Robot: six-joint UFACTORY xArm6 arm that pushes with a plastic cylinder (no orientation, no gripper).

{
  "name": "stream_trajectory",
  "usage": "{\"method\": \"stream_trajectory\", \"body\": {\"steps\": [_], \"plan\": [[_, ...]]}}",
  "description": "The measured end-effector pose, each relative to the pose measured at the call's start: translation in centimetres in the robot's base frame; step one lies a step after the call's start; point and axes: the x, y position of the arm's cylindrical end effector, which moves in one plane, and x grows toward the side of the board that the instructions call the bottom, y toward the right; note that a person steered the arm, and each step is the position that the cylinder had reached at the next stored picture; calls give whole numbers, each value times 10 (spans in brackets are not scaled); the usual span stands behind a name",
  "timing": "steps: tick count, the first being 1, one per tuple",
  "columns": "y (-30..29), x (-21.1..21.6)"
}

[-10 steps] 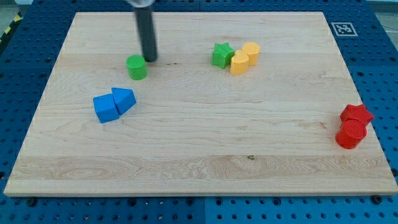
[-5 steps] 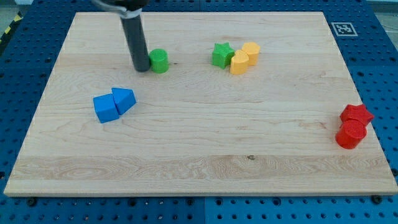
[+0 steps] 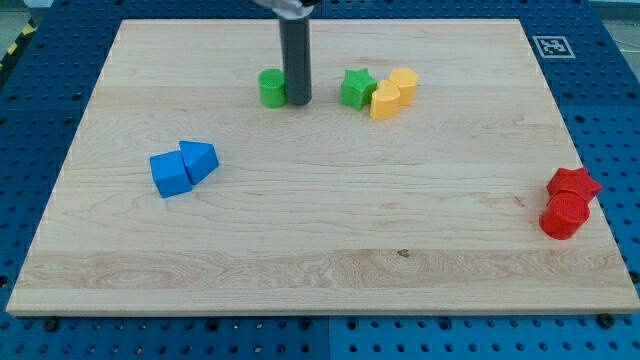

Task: Move the green circle into the yellow hexagon

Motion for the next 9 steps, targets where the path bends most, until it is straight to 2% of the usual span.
{"method": "stream_trajectory", "body": {"steps": [1, 3, 4, 6, 7, 8, 9], "plan": [[9, -12], [-18, 50], [-47, 41], [-49, -28], [-60, -22], [-104, -23], [-106, -64]]}}
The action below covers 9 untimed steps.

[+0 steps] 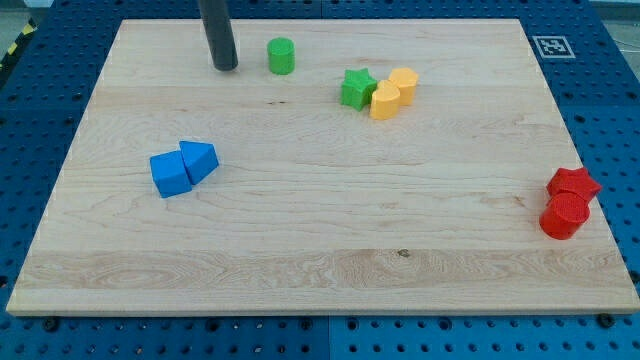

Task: Move the green circle into the yellow hexagon

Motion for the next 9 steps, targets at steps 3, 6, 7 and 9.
{"method": "stream_trajectory", "body": {"steps": [3, 6, 7, 9], "plan": [[163, -5], [98, -5], [93, -1], [68, 15]]}}
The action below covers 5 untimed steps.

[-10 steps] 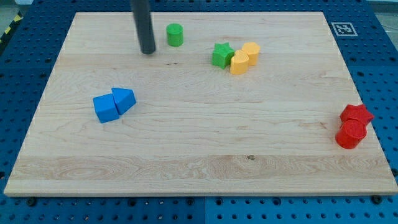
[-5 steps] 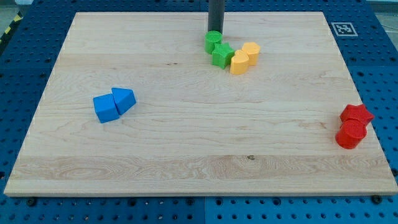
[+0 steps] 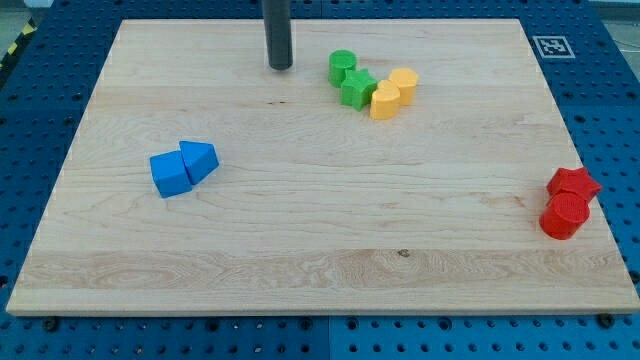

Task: Move the green circle into the yellow hexagon

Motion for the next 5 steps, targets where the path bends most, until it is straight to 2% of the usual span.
{"method": "stream_trajectory", "body": {"steps": [5], "plan": [[111, 1]]}}
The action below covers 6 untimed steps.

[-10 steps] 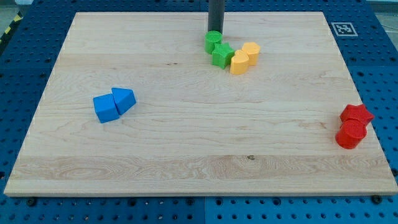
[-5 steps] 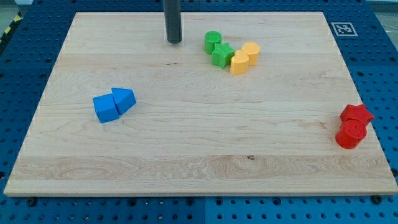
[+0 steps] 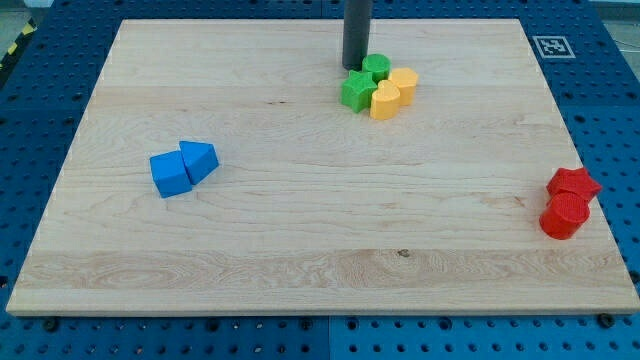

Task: Move the green circle into the yellow hexagon

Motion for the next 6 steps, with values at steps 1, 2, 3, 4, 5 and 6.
{"method": "stream_trajectory", "body": {"steps": [1, 2, 3, 4, 5, 6], "plan": [[3, 1], [3, 1], [5, 0], [-2, 0], [-71, 0], [-111, 0]]}}
